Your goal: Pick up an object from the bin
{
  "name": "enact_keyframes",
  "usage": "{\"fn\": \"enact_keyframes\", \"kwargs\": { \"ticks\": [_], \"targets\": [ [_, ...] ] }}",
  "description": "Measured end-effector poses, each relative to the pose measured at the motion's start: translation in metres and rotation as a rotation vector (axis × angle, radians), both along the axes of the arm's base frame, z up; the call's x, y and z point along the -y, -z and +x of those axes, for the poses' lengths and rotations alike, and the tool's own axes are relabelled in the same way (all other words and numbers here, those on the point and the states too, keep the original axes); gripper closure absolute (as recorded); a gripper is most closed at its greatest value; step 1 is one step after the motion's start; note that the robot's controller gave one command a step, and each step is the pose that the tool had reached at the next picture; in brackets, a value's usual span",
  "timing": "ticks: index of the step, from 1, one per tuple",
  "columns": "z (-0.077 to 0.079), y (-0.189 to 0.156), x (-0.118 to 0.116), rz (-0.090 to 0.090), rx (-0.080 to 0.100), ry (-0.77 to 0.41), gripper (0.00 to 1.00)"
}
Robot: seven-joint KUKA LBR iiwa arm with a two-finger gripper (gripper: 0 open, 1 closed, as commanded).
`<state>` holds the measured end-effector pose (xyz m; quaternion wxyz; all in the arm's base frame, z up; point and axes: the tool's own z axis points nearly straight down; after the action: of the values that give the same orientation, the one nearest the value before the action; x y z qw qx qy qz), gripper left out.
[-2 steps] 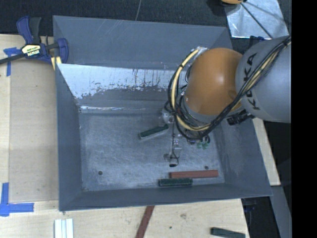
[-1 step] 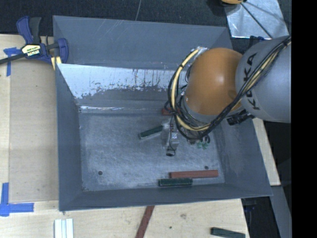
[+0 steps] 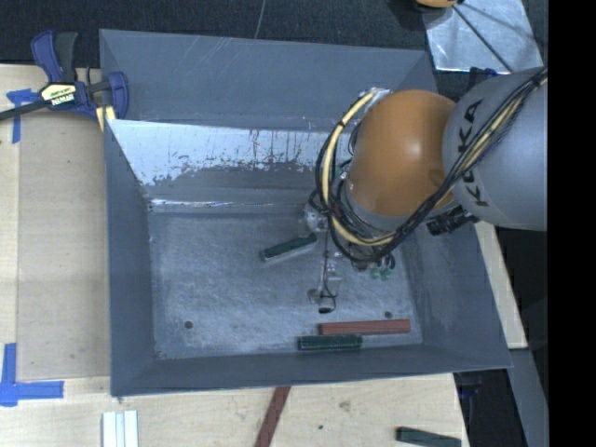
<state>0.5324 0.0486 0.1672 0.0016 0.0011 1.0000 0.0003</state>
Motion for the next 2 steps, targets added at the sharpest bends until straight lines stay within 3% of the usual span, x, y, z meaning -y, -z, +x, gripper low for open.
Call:
{"fn": "enact_keyframes", "kwargs": {
  "ticks": [1, 2],
  "targets": [
    [0.000, 0.000, 0.000, 0.000, 0.000, 0.000, 0.00],
    [0.042, 0.052, -0.021, 0.001, 0.011, 0.029, 0.00]
  ]
}}
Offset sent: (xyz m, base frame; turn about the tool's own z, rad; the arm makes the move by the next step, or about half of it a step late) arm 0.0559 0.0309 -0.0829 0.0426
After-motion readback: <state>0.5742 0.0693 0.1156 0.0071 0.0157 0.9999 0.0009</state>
